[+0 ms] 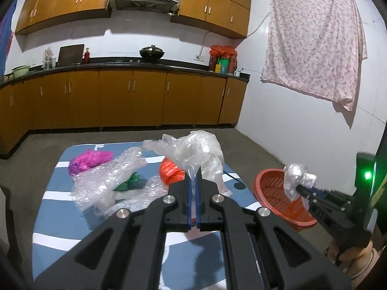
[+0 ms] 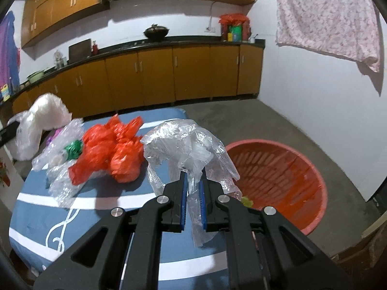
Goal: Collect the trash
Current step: 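Carry both clear bags over the orange basket and open both grippers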
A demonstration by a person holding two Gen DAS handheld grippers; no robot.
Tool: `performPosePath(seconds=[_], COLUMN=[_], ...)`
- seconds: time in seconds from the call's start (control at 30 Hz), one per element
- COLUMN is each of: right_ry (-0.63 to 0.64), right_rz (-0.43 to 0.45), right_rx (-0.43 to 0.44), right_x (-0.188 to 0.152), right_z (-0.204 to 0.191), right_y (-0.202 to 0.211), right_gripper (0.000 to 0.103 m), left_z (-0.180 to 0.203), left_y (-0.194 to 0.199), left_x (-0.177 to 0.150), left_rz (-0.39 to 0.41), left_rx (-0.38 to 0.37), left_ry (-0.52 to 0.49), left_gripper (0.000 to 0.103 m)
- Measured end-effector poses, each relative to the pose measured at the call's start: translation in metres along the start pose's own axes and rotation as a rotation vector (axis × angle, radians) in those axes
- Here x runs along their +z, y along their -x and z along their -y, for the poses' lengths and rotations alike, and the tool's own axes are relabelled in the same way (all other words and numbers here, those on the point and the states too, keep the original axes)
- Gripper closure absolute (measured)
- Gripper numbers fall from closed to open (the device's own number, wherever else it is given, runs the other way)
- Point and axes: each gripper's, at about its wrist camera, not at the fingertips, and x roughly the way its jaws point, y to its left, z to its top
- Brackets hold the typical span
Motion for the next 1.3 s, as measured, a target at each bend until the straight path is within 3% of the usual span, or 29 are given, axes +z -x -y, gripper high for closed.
performPosePath(seconds=[0.6,0.9,1.3], right_ry=[-0.108,-0.173,-0.234], right_rz=[0.025,0.015,0.009], right_rx=[-0.153,-0.193,-0.200], right_x=[0.014,0.010,0.012], right_z=[0.082,0.118,0.134], right_y=[0.006,0.000,-0.021], right_gripper=[0.093,0.093,0.093], left_z=[0.102,0.149,0.187], left_y=[-0.065,-0.100,-0.135], left_x=[-0.003,-0.015,-0.026], left_rz=[-0.043,-0.084,-0.124], left_rx=[-0.156,-0.226,-0.286], left_ry=[-0.097,-0.153,-0.196], left_gripper=[0.099,0.099,0.099])
